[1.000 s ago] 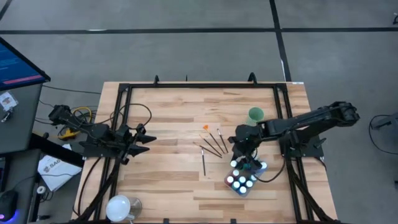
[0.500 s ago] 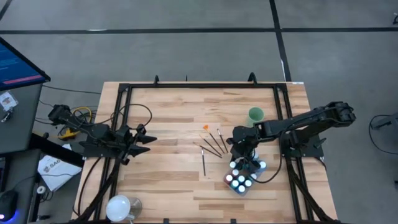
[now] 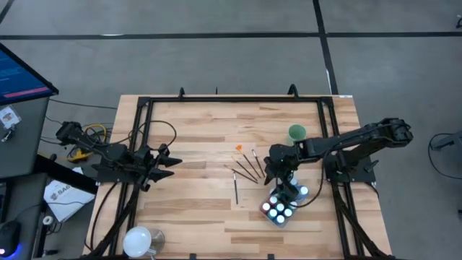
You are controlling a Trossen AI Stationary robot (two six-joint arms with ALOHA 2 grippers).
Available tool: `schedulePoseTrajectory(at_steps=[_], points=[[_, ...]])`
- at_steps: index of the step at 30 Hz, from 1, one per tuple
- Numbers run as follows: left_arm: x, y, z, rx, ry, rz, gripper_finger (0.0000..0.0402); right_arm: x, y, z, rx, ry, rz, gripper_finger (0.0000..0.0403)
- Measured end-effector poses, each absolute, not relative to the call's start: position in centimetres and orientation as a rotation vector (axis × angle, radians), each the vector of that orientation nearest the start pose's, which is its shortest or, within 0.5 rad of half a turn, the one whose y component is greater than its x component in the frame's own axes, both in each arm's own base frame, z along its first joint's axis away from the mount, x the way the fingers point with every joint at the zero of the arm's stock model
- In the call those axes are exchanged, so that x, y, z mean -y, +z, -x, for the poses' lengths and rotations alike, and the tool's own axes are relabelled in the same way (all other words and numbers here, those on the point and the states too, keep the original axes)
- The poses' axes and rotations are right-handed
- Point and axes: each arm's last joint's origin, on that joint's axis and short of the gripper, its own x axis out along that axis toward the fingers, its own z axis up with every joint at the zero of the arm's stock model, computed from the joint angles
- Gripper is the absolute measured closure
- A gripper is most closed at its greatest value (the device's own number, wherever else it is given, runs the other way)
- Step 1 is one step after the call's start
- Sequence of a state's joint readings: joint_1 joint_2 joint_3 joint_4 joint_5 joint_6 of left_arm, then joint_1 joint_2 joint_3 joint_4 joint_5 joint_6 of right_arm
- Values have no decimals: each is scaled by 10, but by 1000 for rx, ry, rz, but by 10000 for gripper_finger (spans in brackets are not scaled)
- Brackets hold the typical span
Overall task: Pick & Place Paint Supplies
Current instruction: Put the black paint brush into the green cup
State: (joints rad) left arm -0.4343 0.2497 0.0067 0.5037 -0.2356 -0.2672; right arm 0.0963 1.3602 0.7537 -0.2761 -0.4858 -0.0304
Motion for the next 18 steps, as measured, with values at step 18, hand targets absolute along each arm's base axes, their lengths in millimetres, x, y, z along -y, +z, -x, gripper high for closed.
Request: schedulePoseTrajectory(at_steps=[18], points=[[40, 193, -102, 227, -232, 353, 270, 0, 392, -281, -493, 440, -96, 192]])
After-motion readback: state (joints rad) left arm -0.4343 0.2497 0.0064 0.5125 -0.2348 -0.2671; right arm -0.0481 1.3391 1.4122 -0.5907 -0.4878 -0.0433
